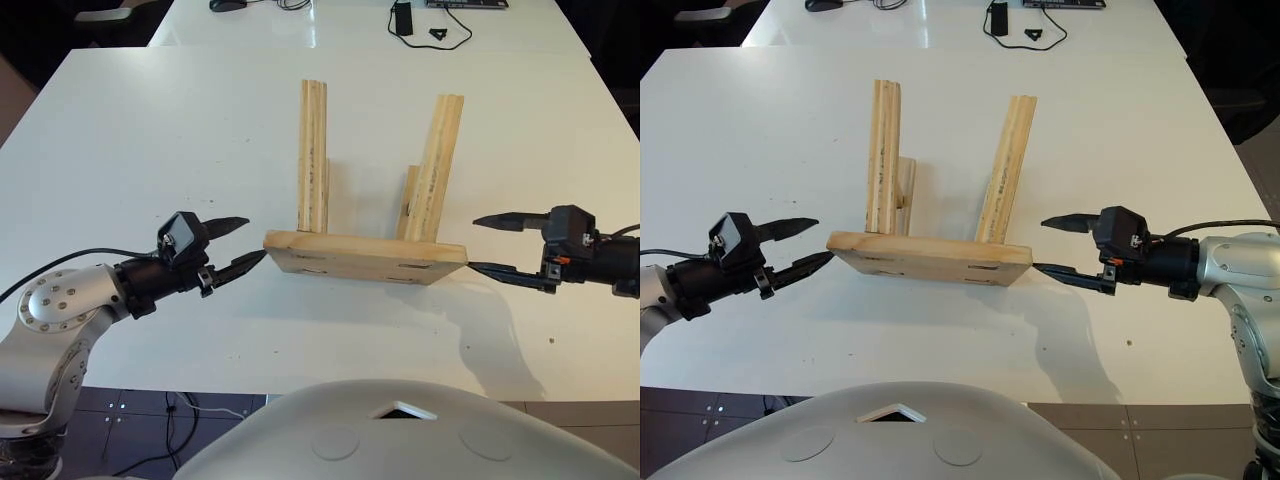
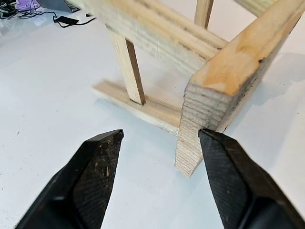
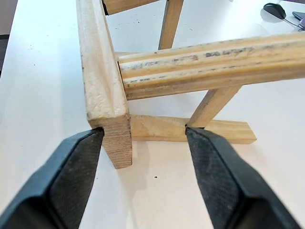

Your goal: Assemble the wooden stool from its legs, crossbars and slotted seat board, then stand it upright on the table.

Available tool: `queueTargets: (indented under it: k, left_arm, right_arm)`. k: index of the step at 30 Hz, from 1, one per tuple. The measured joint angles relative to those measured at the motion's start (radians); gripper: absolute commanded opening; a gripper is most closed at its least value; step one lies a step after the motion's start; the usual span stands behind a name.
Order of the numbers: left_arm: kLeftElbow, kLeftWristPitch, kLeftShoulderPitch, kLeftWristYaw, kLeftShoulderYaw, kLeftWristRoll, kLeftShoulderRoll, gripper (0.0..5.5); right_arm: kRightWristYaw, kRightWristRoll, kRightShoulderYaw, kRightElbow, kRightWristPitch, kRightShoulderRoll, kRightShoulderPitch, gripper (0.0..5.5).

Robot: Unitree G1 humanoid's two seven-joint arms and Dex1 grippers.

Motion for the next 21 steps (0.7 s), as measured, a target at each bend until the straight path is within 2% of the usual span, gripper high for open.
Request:
queueTargets:
  k: [9, 16, 18, 21]
  left_arm:
    - [-0.004, 0.007, 0.041, -0.073, 0.016, 0.001, 0.029, 2.94]
    - [0.048, -0.091, 0.031, -0.137, -0.006, 0.048, 0.029, 2.94]
    - [0.089, -0.143, 0.022, -0.172, -0.022, 0.06, 0.031, 2.94]
    - [0.168, -0.2, 0.024, -0.242, -0.114, 0.11, 0.044, 2.94]
  right_arm:
    - [0.025, -0.001, 0.016, 0.012, -0.003, -0.012, -0.014, 3.19]
    - [0.094, 0.022, 0.058, 0.093, -0.007, -0.012, -0.065, 3.19]
    - [0.112, 0.032, 0.071, 0.122, -0.006, -0.012, -0.087, 3.19]
    - [0.139, 0.049, 0.106, 0.155, -0.006, -0.008, -0.12, 3.19]
